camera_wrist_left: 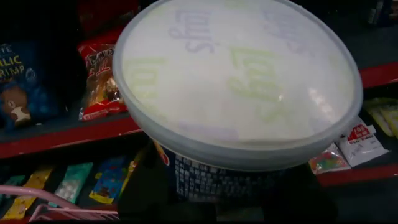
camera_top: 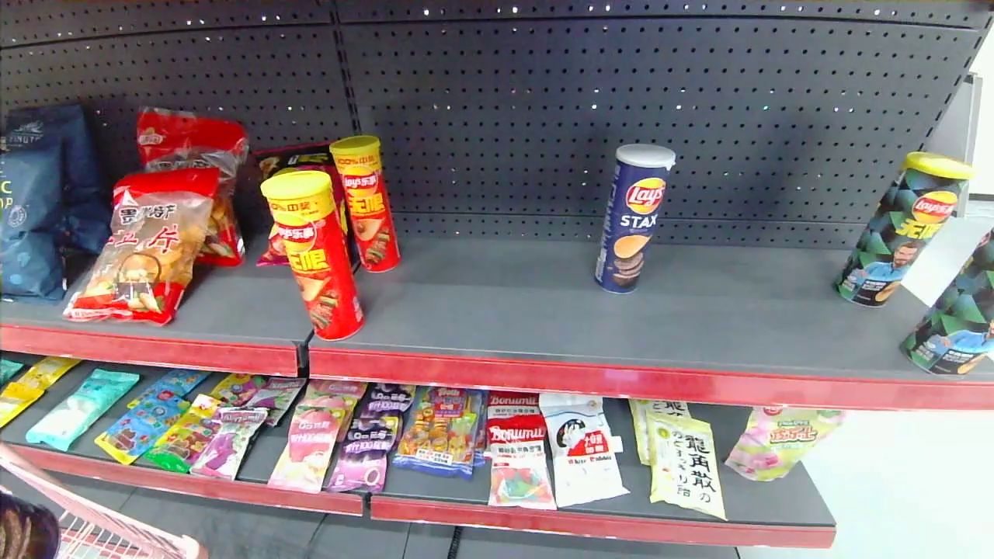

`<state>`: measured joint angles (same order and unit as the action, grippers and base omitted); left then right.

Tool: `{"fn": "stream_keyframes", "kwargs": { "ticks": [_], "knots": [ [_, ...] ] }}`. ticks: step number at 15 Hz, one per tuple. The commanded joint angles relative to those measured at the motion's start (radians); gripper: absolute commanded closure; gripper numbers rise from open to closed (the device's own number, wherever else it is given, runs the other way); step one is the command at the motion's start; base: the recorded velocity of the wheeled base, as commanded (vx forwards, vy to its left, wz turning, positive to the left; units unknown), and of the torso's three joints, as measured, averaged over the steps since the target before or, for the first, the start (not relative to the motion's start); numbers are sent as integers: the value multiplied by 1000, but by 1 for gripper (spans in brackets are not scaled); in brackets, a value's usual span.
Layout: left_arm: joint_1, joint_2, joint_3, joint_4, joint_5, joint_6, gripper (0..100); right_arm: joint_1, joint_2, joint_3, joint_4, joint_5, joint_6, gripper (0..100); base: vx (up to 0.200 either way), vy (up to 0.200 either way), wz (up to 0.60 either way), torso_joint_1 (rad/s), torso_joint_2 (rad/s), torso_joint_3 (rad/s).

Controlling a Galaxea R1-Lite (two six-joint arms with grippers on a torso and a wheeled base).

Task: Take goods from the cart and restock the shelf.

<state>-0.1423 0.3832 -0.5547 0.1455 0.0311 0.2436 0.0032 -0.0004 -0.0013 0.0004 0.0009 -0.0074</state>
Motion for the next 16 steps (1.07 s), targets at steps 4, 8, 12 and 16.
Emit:
{"fn": "stream_keyframes", "kwargs": {
  "ticks": [4,8,12,16],
  "knots": [
    [-2,2,2,2,-2,0,100,0,0,0,0,1,0,0,200,0,0,-5,1,2],
    [-5,-12,-2,0,-10,19,100,0,0,0,0,1,0,0,100,0,0,7,5,0],
    [-13,-61,1,3,-34,20,100,1,0,0,0,1,0,0,0,0,0,0,0,0],
    [-13,-124,9,9,-43,20,100,38,250,-310,-22,105,-3,0,0,0,0,0,0,0]
  ]
}}
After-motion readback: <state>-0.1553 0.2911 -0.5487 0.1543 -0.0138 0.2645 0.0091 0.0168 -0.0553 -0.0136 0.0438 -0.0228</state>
